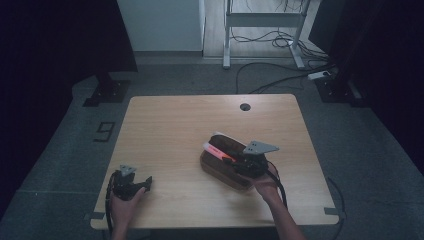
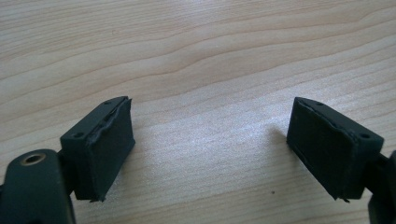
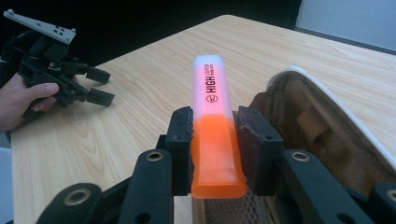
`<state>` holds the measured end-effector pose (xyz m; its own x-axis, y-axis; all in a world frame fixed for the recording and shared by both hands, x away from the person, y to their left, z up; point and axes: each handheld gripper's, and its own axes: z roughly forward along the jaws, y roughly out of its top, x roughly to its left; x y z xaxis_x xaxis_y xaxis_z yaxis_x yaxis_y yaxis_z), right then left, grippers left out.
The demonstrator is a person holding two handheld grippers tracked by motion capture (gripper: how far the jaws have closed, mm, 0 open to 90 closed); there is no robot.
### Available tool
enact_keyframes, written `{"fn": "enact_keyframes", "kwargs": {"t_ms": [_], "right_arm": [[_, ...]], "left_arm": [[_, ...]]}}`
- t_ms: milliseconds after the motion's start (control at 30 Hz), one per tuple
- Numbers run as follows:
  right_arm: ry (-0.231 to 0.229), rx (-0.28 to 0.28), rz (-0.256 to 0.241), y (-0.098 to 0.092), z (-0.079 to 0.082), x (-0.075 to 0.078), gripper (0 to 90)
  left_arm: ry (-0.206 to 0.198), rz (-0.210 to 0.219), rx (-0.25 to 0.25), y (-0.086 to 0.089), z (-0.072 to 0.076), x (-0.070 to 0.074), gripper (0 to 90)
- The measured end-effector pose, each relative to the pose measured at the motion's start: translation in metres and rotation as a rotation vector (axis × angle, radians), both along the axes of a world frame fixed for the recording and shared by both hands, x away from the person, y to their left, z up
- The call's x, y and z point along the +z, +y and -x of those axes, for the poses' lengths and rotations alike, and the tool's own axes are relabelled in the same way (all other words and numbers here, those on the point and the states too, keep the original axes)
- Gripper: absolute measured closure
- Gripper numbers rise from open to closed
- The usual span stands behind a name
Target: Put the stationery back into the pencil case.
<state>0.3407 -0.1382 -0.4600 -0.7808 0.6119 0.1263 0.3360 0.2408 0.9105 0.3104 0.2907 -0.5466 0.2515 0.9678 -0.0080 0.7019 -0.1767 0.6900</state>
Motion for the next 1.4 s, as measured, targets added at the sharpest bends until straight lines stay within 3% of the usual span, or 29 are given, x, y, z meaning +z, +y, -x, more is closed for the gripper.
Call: {"fn": "enact_keyframes", "kwargs": {"t_ms": [300,633,900,1100,1400], "right_arm": [[-0.014,-0.034,0.025,-0.011,-0.005,-0.001,65.7],[0.004,-0.06,0.065,-0.02,-0.014,-0.008,65.7],[0.024,-0.074,0.106,-0.022,-0.019,-0.016,65.6],[0.04,-0.088,0.175,-0.018,-0.022,-0.023,65.6],[0.065,-0.094,0.203,-0.015,-0.024,-0.027,65.3]], "left_arm": [[0.0,0.0,0.0,0.0,0.0,0.0,14.5],[0.0,0.0,0.0,0.0,0.0,0.0,14.5],[0.0,0.0,0.0,0.0,0.0,0.0,14.5],[0.0,0.0,0.0,0.0,0.0,0.0,14.5],[0.0,0.0,0.0,0.0,0.0,0.0,14.5]]}}
